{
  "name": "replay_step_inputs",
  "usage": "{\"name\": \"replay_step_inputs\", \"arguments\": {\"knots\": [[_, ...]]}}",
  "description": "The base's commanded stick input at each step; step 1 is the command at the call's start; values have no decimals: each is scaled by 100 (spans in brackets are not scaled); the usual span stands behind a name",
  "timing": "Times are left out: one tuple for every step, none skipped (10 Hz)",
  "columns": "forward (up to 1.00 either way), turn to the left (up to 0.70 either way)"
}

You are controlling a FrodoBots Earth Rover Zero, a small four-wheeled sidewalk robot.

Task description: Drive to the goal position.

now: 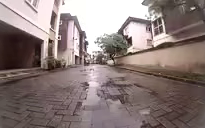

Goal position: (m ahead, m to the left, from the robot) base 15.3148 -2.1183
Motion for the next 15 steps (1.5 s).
{"name": "replay_step_inputs", "arguments": {"knots": [[11, 0], [4, 0], [36, 0], [50, 0], [50, 0], [50, 0], [50, 0], [50, 0], [50, 0], [50, 0], [50, 0], [50, 0], [50, 0], [50, 0], [50, 0]]}}
